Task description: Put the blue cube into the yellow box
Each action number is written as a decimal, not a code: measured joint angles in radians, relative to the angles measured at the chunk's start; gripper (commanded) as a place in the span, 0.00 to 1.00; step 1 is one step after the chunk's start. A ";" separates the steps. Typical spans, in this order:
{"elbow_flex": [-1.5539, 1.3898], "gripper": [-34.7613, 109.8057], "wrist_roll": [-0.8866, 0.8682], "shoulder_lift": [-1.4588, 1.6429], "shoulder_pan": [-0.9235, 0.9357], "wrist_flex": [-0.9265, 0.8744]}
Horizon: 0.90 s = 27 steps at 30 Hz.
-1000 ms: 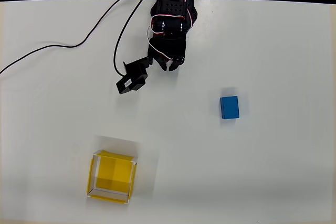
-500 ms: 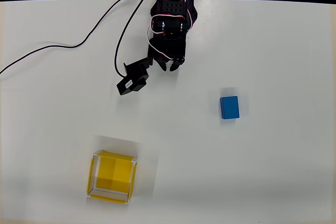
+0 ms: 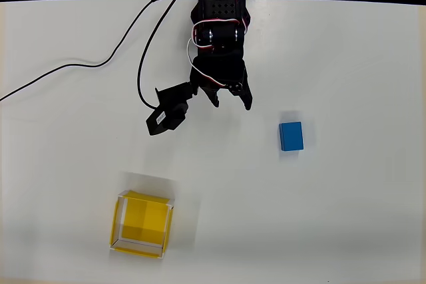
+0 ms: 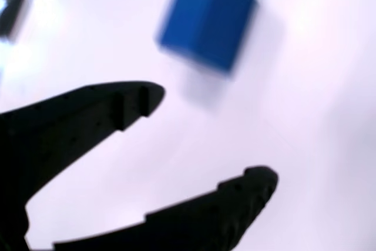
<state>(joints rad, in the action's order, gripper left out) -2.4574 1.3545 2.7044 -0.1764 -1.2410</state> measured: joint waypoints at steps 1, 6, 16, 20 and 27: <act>0.043 0.51 -0.011 -0.043 -0.015 0.000; 0.212 0.53 -0.055 -0.270 -0.060 0.000; 0.428 0.54 -0.163 -0.650 -0.184 0.041; 0.497 0.55 -0.198 -0.787 -0.229 0.083; 0.606 0.55 -0.259 -0.992 -0.287 0.127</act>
<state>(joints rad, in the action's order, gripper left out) -1.8515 1.0953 1.7119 -0.4633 -1.1137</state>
